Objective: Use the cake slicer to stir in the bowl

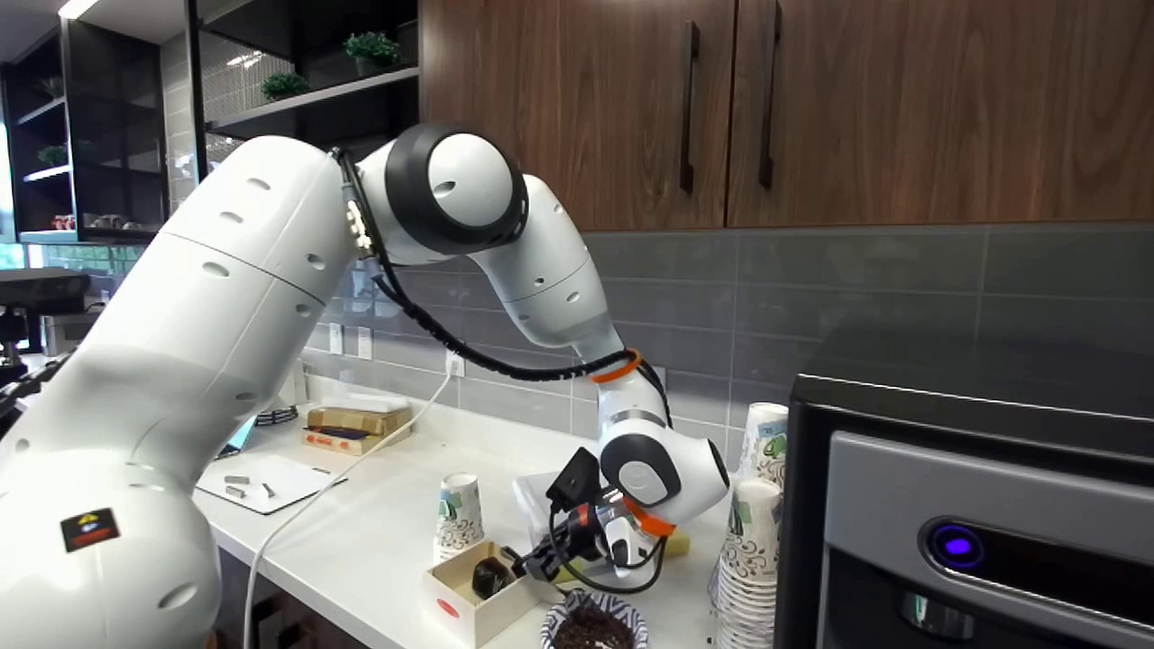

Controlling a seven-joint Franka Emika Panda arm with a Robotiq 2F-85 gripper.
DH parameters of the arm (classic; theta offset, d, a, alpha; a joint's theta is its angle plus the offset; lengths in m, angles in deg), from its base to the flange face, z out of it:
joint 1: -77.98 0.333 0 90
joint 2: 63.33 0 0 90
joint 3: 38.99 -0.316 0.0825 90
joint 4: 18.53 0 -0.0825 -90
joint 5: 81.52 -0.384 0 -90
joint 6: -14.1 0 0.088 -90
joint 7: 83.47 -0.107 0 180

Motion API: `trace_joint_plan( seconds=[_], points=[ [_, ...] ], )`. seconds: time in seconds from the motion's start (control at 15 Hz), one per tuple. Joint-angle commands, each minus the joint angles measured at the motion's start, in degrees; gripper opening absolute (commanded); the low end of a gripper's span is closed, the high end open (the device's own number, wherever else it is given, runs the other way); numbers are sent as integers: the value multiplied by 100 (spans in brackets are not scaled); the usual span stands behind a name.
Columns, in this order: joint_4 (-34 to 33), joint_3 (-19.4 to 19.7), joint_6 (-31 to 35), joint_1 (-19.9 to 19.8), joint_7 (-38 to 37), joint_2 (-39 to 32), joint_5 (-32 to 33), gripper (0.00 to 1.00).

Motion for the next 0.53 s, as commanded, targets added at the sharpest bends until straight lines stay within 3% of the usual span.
trace_joint_plan(
  seconds=[0.0, 0.47],
  points=[
    [50, -179, 26, -79, 445, 47, -235, 1],
    [37, -305, -743, -295, 1063, 94, -701, 1]
  ],
)
